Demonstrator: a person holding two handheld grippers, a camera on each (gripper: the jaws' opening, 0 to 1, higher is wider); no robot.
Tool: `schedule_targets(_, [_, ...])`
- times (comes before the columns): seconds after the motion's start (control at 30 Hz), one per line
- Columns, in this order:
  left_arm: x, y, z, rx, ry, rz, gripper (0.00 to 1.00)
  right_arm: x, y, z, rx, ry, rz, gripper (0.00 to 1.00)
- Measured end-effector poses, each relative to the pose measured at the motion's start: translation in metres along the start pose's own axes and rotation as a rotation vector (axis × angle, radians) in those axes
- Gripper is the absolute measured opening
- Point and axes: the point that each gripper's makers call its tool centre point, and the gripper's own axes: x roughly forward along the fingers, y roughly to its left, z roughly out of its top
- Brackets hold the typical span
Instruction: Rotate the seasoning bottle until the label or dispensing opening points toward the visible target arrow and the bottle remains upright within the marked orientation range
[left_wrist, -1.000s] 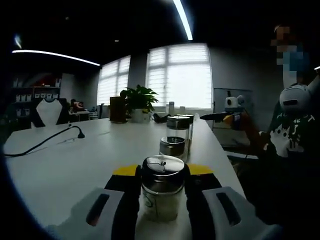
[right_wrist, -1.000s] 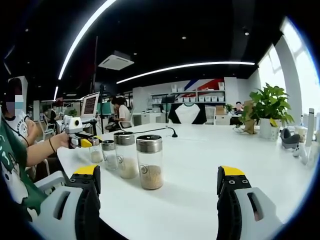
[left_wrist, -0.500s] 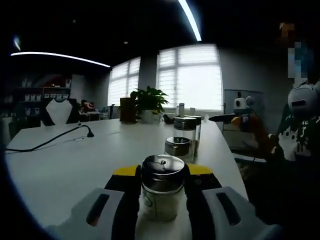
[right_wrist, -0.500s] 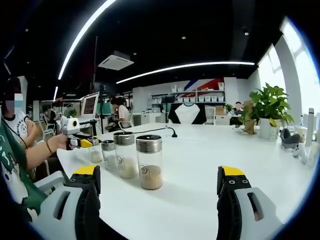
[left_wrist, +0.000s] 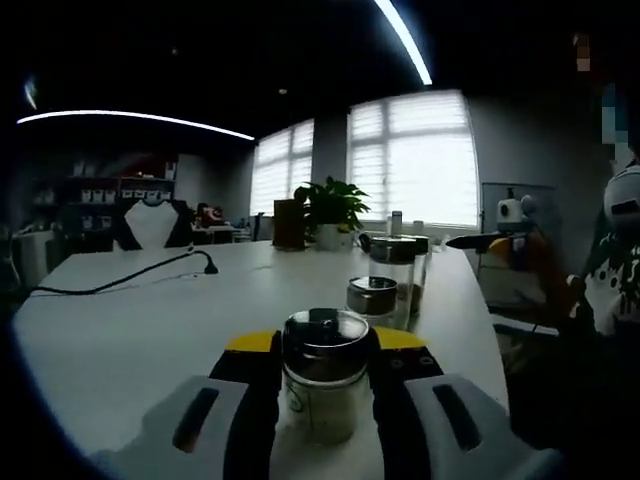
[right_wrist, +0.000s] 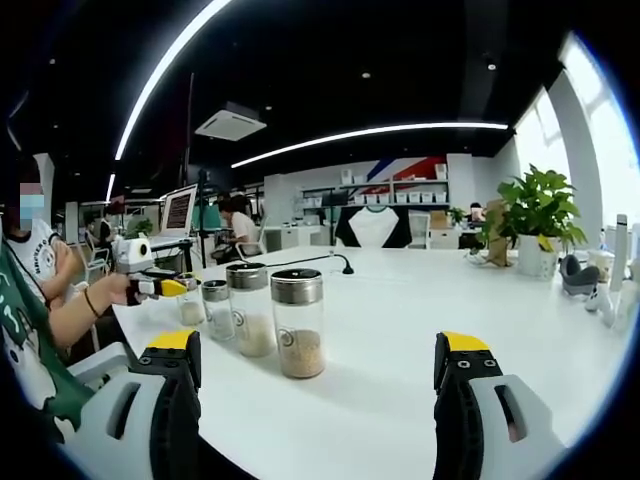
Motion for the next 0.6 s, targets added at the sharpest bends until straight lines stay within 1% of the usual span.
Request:
schedule_targets(0.1, [0.0007,0.0015,-0.0007,0.023,0.009,0.038,0.36,-0.0002,0.0004,0.0008,-0.001,-0.001,0.001,0.99])
schedule_targets(0.23, [0.0009,0.0048,-0.0007,0.021,0.016,0.086,0.36,0.0004,0.0006,0.0005,-0.001,0.0,0.002,0.99])
schedule_targets(0.37, [-0.0009,0.0072,-0.0006,0.007,0.009,0.142,0.36,0.0014,0.0002,-0.0008,0.003,0.005,0.001,0.99])
schedule_targets(0.5, [-0.0009,0.0086,-0.0004,0.002,0.003,0.169,0.36,0.0009,0.0011,-0.0001,0.001,0.004,0.002,0.99])
schedule_targets(0.6, [-0.001,0.0094,-0.0003,-0.006,0.003,0.189,0.36,0.0002,-0.0021,0.0003,0.01,0.002,-0.011,0.99])
